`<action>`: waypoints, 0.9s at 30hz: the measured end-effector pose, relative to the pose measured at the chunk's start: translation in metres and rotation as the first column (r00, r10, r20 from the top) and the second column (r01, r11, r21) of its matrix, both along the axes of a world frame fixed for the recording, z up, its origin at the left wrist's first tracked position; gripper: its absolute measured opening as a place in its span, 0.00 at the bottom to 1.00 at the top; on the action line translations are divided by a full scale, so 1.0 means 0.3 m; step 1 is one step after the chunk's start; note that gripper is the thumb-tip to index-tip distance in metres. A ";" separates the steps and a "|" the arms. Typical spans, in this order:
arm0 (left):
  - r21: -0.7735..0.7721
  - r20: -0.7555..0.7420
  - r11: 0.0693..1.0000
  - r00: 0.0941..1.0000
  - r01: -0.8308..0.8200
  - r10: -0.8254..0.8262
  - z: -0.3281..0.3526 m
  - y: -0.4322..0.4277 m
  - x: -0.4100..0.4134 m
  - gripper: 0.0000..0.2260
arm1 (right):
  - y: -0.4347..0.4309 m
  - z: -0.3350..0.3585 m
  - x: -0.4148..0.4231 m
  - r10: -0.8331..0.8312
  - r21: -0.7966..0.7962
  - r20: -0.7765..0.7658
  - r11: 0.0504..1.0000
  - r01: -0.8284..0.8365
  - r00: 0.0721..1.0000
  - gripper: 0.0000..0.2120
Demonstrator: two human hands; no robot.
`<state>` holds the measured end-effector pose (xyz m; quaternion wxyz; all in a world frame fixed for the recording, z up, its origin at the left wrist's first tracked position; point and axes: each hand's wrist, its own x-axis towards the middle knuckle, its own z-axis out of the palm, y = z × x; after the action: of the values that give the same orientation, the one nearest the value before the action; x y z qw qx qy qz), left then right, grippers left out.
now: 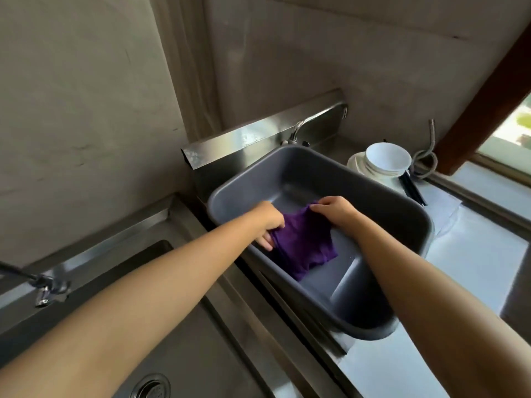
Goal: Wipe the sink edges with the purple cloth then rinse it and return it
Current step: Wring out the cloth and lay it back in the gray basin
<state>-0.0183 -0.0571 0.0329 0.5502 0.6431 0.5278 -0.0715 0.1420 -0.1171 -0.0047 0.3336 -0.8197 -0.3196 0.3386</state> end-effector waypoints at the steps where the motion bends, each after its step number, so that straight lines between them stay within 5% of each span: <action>1: 0.017 -0.082 0.999 0.995 0.051 -0.050 -0.018 0.026 -0.004 0.14 | 0.025 -0.020 -0.011 0.017 0.001 0.064 1.000 -0.017 0.998 0.12; 5: 0.135 -0.349 0.942 0.905 0.308 -0.245 -0.070 0.107 0.007 0.09 | 0.065 -0.092 -0.026 0.181 -0.189 0.313 0.974 -0.126 0.932 0.19; 11: 0.104 -0.460 0.863 0.793 0.495 -0.400 -0.142 0.139 0.040 0.26 | 0.056 -0.138 0.007 0.245 -0.362 0.310 0.924 -0.124 0.919 0.21; 14: 0.075 -0.429 0.878 0.810 0.472 -0.399 -0.164 0.150 0.050 0.29 | 0.061 -0.132 0.015 0.261 -0.354 0.227 0.920 -0.170 0.938 0.18; 20: 0.156 -0.216 0.907 0.909 0.392 -0.356 -0.170 0.169 0.060 0.34 | 0.050 -0.078 0.003 0.320 -0.033 -0.091 0.946 -0.324 0.943 0.09; 23: 0.169 -0.012 0.936 0.950 0.310 -0.312 -0.167 0.176 0.065 0.26 | 0.055 -0.040 -0.010 0.427 -0.025 -0.073 0.903 -0.429 0.901 0.11; 27: 0.212 0.068 0.950 0.967 0.228 -0.247 -0.167 0.197 0.069 0.19 | 0.054 -0.050 0.028 0.350 -0.048 0.083 0.937 -0.347 0.933 0.18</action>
<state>0.0025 0.0020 -0.0171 0.4935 0.7572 0.4246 -0.0531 0.1503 -0.1009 -0.0195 0.2403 -0.7698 -0.4689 0.3603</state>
